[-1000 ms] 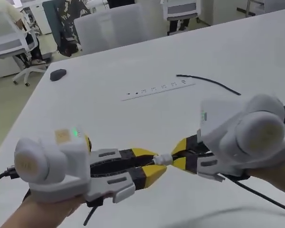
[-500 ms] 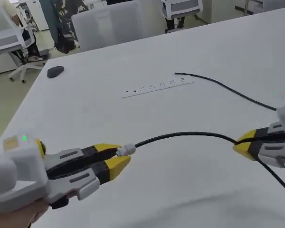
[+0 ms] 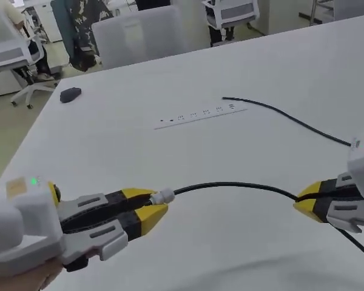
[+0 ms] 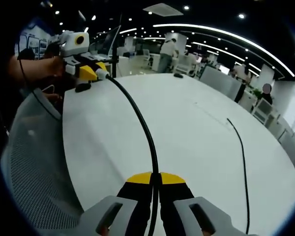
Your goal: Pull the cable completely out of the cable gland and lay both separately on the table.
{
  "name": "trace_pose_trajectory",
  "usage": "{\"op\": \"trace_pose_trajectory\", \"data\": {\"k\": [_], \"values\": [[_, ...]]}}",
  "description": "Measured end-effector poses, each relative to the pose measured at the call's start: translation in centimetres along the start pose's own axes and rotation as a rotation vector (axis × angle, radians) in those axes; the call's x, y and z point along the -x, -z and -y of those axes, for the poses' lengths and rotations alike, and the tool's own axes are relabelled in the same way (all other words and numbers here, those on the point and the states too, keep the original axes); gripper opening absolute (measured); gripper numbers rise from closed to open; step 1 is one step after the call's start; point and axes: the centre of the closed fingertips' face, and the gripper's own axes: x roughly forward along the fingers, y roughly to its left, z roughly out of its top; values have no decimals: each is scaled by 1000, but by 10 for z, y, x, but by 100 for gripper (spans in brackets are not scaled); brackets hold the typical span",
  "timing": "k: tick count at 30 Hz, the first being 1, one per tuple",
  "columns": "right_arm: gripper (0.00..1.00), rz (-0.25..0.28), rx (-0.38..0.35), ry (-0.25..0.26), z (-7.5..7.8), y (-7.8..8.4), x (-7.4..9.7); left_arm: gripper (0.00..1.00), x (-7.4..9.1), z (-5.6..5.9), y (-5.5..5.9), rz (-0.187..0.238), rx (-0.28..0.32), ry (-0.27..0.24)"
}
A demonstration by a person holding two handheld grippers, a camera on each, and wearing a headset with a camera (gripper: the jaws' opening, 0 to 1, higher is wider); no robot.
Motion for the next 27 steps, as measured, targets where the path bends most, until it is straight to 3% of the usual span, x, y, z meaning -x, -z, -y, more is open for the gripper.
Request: {"op": "trace_pose_trajectory", "data": {"k": [5,6,9,12,17,27], "values": [[2,-2,-26,1,0,1,-4,14,0,1,1,-5,0,1],[7,33,-69,-3,-2,-4,-5,14,0,1,2,-8,2,2],[22,50,-95,-54,-12,-14,-9,14,-3,7,9,-41,-12,17],[20,110,-55,-115,-32,-38,-15,14,-7,12,12,-53,-22,31],[20,156,1,-202,-66,-74,-31,14,-10,19,5,-42,-19,50],[9,184,189,-267,-94,-111,-52,14,-9,25,2,-40,-42,75]]}}
